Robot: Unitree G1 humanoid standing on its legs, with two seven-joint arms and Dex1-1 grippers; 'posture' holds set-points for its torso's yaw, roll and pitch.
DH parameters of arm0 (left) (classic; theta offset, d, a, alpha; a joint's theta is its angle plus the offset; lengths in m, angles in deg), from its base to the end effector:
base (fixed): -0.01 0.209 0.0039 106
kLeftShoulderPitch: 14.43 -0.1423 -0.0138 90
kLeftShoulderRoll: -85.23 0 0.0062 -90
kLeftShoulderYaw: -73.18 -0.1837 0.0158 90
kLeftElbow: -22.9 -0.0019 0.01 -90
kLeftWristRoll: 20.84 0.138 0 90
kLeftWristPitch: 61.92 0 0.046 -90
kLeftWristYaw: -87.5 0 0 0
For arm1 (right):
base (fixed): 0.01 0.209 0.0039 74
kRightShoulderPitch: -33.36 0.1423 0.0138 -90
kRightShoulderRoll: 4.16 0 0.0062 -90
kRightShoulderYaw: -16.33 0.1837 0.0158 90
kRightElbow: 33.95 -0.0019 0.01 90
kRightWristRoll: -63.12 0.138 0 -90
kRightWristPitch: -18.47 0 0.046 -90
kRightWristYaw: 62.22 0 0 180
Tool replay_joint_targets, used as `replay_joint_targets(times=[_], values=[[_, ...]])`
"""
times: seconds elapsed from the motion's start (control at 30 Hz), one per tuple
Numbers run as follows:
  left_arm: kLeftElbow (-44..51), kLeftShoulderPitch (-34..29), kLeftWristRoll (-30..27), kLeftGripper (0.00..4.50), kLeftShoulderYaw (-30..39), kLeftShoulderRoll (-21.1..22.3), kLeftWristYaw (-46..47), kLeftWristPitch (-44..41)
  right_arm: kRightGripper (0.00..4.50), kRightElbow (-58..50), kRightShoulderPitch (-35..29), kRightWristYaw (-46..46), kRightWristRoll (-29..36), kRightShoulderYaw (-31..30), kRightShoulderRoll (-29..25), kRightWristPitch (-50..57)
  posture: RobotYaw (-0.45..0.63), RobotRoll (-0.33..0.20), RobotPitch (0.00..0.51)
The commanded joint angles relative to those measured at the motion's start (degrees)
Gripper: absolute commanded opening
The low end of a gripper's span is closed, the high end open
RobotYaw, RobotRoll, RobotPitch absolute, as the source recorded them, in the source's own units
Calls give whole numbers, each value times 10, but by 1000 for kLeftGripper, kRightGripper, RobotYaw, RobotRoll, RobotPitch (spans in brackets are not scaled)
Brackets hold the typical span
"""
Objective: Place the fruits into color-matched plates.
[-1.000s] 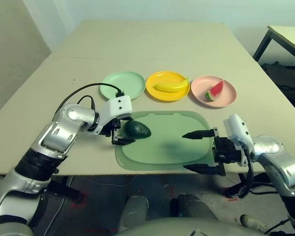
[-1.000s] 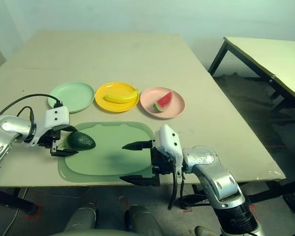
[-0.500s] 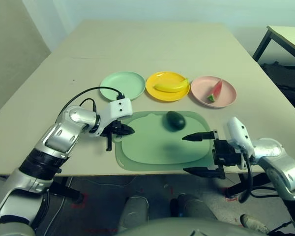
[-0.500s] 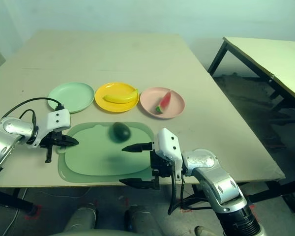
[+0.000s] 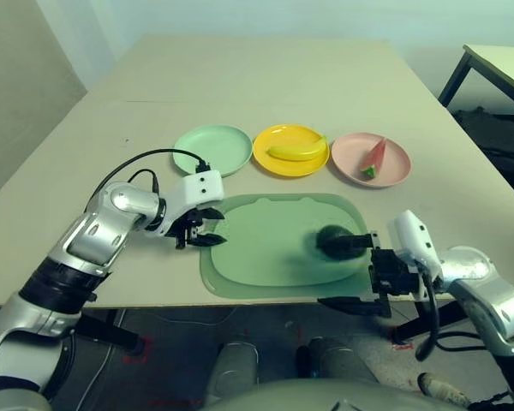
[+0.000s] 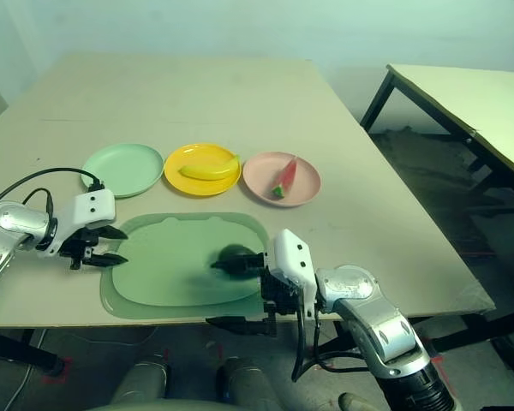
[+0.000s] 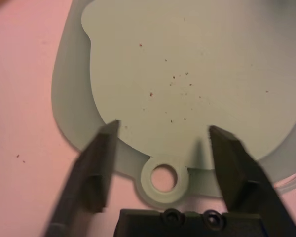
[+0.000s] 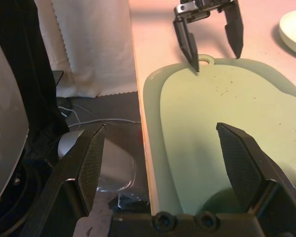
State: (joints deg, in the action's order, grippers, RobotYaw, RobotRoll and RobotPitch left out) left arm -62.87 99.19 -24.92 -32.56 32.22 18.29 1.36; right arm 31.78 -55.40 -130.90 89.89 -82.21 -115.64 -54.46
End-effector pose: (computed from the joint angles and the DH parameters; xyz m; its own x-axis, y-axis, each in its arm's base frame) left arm 0.2586 0.2474 0.1659 0.3124 -0.5657 -0.7631 0.9475 0.2434 0.2074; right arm 0.1950 -0.1971 0.1205 0.0490 0.9792 -0.1970 -0.9980 0.0401 -0.0489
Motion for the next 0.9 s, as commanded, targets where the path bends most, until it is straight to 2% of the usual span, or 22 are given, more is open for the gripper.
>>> replay_joint_targets(times=[0.03, 0.67, 0.9], values=[[2, -3, 4, 4478, 3, 0, 2, 1, 4500, 2, -5, -5, -1, -3, -12, -8, 40, 0, 49], [-22, 2, 6, 4478, 7, 8, 0, 18, 4500, 6, -16, 1, 0, 1, -19, -13, 43, 0, 66], [-21, -1, 1, 4478, 11, 8, 0, 26, 4500, 14, -21, 40, 3, 19, -3, -13, 44, 0, 60]])
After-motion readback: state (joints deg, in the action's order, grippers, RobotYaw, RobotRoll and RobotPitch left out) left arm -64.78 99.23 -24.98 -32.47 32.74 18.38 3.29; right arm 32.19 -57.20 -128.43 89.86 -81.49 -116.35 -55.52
